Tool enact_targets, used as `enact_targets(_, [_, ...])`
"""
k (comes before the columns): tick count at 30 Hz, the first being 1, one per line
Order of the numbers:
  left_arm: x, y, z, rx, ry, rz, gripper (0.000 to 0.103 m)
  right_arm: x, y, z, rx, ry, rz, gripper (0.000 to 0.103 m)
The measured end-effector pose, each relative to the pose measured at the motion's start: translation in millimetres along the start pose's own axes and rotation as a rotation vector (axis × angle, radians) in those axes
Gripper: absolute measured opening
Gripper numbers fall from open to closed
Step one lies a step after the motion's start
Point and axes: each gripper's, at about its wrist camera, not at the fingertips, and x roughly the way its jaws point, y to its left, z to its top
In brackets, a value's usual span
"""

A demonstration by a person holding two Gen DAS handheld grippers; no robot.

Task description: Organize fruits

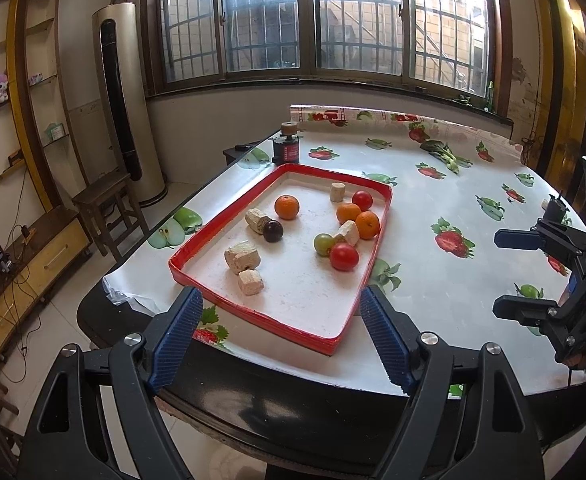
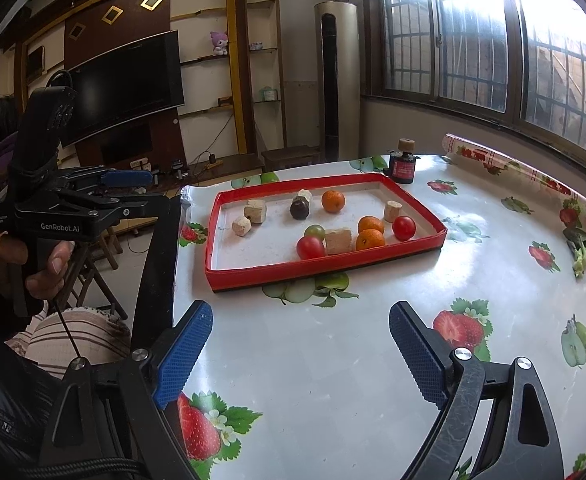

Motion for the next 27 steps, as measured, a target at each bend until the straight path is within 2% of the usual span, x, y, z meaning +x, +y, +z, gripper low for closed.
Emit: enact_targets(27, [0.2,1.2,-2.4,0.000,-0.012,0.015,0.081,0.4,1.5,-1.8,-0.008,-0.001,0.003,0.091])
